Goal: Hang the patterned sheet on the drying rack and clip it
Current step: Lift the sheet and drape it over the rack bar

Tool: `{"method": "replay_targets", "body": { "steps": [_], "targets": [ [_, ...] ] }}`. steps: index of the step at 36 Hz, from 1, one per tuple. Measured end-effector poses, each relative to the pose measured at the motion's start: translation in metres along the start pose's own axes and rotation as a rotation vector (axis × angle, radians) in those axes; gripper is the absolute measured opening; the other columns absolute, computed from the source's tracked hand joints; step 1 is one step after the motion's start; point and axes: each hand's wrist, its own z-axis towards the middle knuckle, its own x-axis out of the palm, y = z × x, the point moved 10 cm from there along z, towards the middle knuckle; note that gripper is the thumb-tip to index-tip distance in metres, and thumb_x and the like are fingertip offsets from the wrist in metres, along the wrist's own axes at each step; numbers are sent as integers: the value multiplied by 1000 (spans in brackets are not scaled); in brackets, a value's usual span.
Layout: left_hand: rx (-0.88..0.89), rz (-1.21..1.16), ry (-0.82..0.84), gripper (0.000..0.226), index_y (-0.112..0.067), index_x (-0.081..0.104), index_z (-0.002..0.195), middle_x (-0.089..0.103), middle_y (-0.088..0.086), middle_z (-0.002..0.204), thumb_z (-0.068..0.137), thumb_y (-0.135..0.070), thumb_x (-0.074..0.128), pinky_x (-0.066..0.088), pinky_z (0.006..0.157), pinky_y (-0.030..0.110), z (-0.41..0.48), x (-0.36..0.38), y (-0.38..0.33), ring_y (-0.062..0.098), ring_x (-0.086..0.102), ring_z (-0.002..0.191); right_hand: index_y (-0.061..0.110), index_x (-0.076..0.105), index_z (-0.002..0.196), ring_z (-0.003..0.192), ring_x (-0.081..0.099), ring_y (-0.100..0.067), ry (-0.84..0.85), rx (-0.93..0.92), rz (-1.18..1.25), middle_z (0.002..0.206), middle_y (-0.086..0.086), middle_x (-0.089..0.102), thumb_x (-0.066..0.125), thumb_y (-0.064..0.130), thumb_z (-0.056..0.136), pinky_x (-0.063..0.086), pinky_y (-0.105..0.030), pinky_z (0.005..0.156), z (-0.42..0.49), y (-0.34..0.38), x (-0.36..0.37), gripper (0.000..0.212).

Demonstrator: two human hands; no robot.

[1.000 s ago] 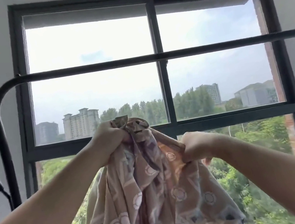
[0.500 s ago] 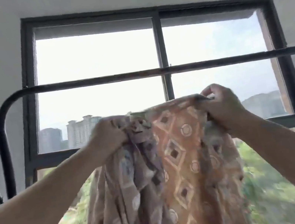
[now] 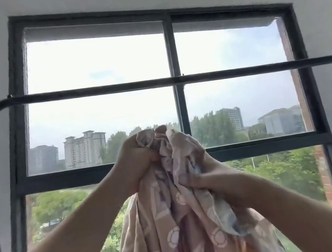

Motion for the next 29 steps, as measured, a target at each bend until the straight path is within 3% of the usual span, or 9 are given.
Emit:
{"method": "replay_targets", "body": {
  "steps": [4, 8, 10, 13, 17, 22, 24, 27, 29],
  "targets": [
    [-12, -25, 19, 35, -4, 56, 72, 57, 6, 60, 69, 28, 42, 46, 44, 18, 4, 11, 3, 14, 55, 52, 16, 66, 90, 70, 70, -13, -42, 64, 63, 78, -1, 74, 72, 11, 74, 56, -23, 64, -5, -17, 6, 18],
    [-181, -77, 106, 54, -3, 48, 121, 62, 12, 88, 72, 2, 70, 53, 52, 27, -2, 17, 37, 20, 63, 70, 7, 68, 82, 65, 69, -15, -303, -158, 124, 72, -4, 72, 68, -4, 75, 55, -23, 58, -6, -4, -23, 13],
    [-370, -74, 198, 46, -3, 55, 114, 70, 7, 78, 77, -23, 72, 52, 49, 22, -23, 29, 64, 16, 68, 61, 6, 67, 79, 61, 67, -15, -382, -180, 147, 67, -5, 71, 68, -7, 75, 55, -25, 54, -9, -6, -34, 14],
    [-412, 43, 214, 18, -6, 66, 90, 73, 6, 75, 81, -22, 66, 56, 57, 23, -32, 24, 76, 15, 69, 63, 7, 68, 79, 61, 67, -16, -415, -170, 99, 67, -5, 71, 68, -6, 76, 54, -24, 53, -12, -4, -44, 13],
    [-145, 154, 19, 15, -2, 68, 88, 70, 13, 87, 76, -10, 72, 55, 81, 37, 11, -3, 17, 28, 67, 82, 7, 69, 78, 63, 65, -18, -481, -209, 1, 67, -4, 71, 71, 1, 75, 54, -24, 56, -4, 38, -64, 7],
    [347, -145, -228, 6, -15, 63, 78, 68, 0, 73, 83, -15, 68, 53, 70, 28, 28, -38, -94, 16, 63, 70, 17, 61, 81, 60, 62, -4, -694, -561, 19, 73, 2, 64, 67, 15, 77, 50, -21, 58, -20, 145, -118, 8],
    [205, 58, -154, 17, -15, 57, 75, 61, -1, 68, 90, -8, 56, 47, 63, 27, 22, -28, -63, 11, 58, 62, 14, 61, 91, 61, 59, 5, -783, -502, -194, 80, 2, 65, 62, 12, 87, 50, -14, 59, -23, 132, -120, 5],
    [-240, 218, 98, 17, -7, 58, 71, 58, 0, 52, 86, 0, 58, 44, 46, 19, -4, 3, 24, 7, 54, 43, 8, 64, 90, 37, 50, 7, -592, -209, -343, 55, 5, 60, 66, -1, 81, 38, -8, 39, -10, 75, -90, 13],
    [-226, 172, -1, 14, -5, 59, 71, 57, -3, 42, 84, -3, 62, 40, 37, 13, 7, -14, 17, 5, 51, 33, 3, 66, 85, 47, 58, -2, -594, -206, -345, 60, -1, 60, 69, -5, 76, 43, -12, 43, -12, 78, -95, 12]
  ]
}}
